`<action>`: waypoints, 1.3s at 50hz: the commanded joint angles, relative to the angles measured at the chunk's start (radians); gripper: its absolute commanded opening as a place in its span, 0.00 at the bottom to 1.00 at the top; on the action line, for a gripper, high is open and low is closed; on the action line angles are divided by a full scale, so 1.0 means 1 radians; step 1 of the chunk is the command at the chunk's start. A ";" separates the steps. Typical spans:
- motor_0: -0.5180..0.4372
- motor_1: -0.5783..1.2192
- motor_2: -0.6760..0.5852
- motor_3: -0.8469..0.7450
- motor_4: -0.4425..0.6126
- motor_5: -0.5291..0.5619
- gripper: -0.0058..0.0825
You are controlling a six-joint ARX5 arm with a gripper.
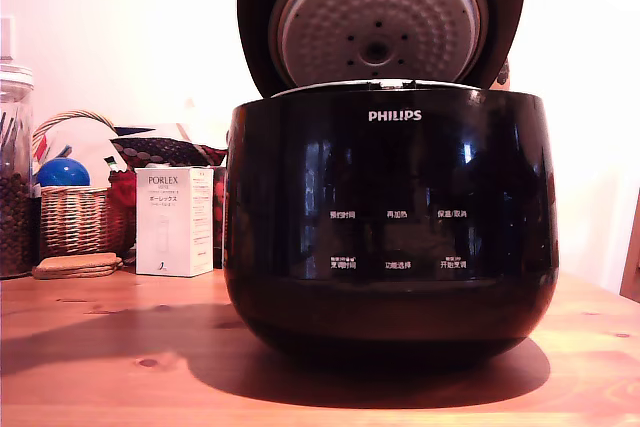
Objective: Close the rice cooker by pressing the lid down with medium force
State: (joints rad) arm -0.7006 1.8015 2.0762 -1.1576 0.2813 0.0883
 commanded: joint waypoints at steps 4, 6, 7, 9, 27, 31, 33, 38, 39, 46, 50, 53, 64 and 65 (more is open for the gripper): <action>-0.008 -0.045 -0.170 0.087 -0.024 -0.019 0.04; -0.007 -0.069 -0.212 0.126 -0.039 -0.021 0.04; -0.007 -0.079 -0.234 0.142 -0.043 -0.038 0.04; -0.007 -0.103 -0.272 0.171 -0.049 -0.038 0.04; -0.010 -0.261 -0.626 0.537 -0.088 -0.085 0.04; -0.011 -0.279 -0.680 0.608 -0.088 -0.084 0.04; -0.015 -0.282 -0.705 0.636 -0.088 -0.084 0.04; -0.029 -0.283 -0.766 0.714 -0.088 -0.084 0.04; -0.031 -0.283 -0.777 0.731 -0.088 -0.080 0.04; -0.054 -0.283 -0.861 0.874 -0.089 -0.061 0.04; -0.064 -0.283 -0.904 0.960 -0.090 -0.053 0.04; -0.066 -0.283 -0.938 1.023 -0.089 -0.043 0.04; -0.066 -0.283 -1.063 1.193 -0.106 -0.034 0.04; -0.066 -0.283 -1.072 1.205 -0.106 -0.034 0.04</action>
State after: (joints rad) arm -0.7650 1.5002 1.0763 0.0513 0.1810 0.0486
